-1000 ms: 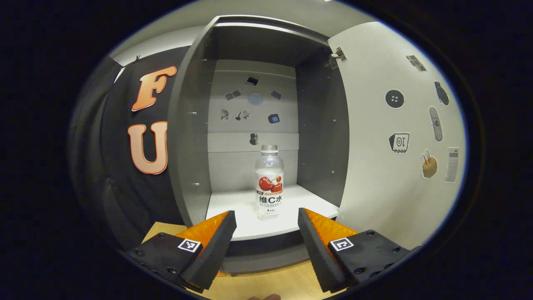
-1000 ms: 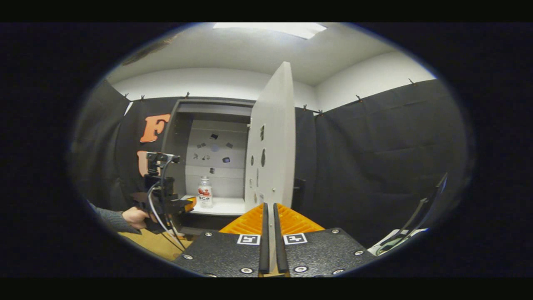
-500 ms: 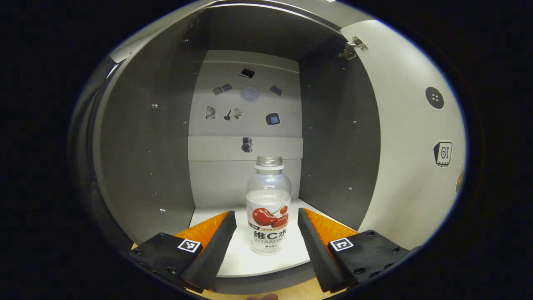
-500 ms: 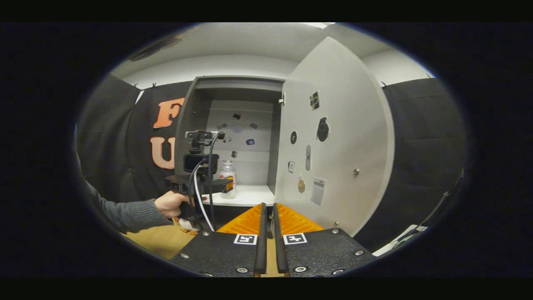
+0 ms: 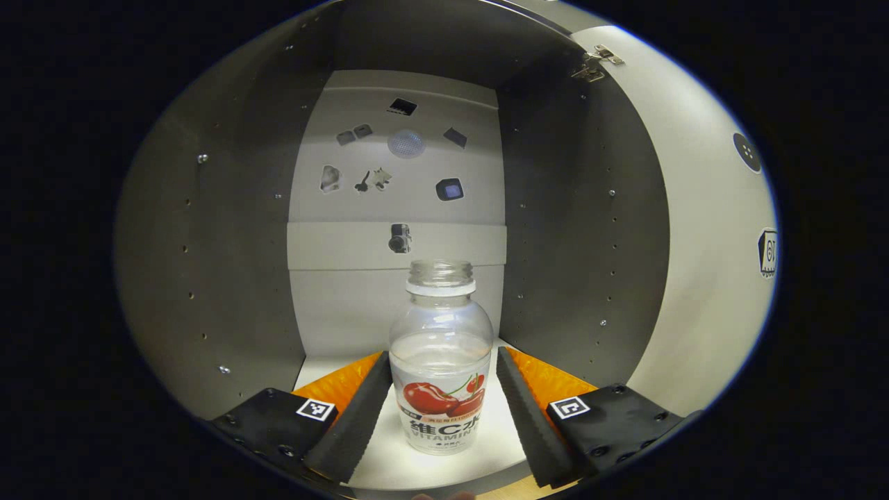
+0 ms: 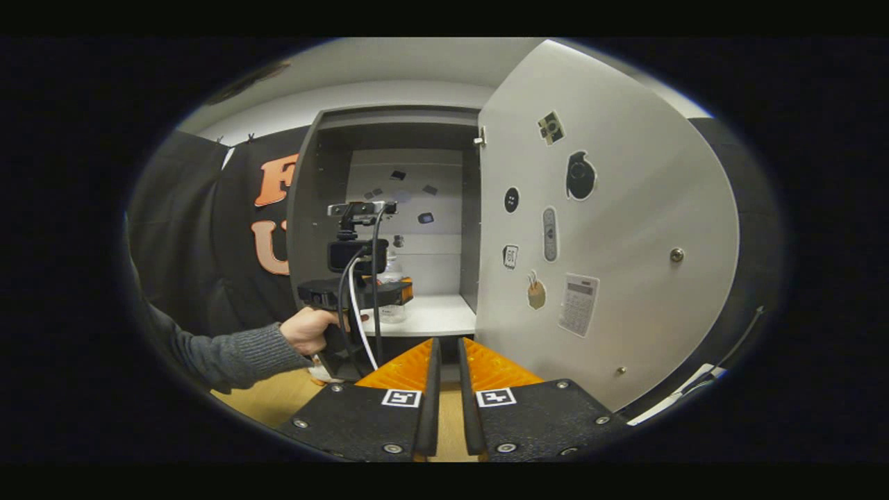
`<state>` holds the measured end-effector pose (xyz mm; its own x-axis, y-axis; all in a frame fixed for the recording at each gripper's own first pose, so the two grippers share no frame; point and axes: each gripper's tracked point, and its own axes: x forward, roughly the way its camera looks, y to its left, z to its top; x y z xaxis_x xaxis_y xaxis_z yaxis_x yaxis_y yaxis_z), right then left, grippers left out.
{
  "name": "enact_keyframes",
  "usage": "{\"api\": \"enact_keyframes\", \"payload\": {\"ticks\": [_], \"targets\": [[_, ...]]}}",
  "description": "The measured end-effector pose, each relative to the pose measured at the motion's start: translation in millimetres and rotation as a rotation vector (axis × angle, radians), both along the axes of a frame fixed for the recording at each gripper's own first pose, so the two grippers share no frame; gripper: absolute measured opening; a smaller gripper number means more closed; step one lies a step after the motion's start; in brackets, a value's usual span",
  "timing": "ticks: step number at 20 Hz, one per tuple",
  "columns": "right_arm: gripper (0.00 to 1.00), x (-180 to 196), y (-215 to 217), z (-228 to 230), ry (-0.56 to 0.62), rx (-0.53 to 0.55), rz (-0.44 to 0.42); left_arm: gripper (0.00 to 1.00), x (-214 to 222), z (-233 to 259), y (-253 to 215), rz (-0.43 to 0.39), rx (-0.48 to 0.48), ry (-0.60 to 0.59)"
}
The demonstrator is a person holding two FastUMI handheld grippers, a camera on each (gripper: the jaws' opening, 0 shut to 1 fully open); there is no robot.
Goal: Open the cabinet door with the right hand, grasp the bottle in the cabinet with the left hand and place it on the coaster, then close the cabinet door with the right hand.
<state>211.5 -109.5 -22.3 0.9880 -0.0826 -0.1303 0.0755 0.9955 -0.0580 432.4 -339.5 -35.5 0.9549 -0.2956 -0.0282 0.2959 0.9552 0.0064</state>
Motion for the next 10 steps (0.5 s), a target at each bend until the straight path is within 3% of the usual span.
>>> {"api": "enact_keyframes", "payload": {"ticks": [2, 3, 10], "targets": [[0.15, 0.5, -1.6, -1.6, 0.004, 0.01, -0.003, 0.94, 5.8, -1.0, 1.7, 0.006, -0.002, -0.008], [0.15, 1.0, -1.8, -3.2, 0.007, 0.018, 0.0, 0.86, -0.6, 2.8, 4.0, 0.007, -0.003, -0.013], [0.15, -25.1, -2.8, -10.7, 0.008, 0.064, 0.035, 0.86, -58.8, 25.6, 36.6, 0.059, 0.006, -0.079]]}}
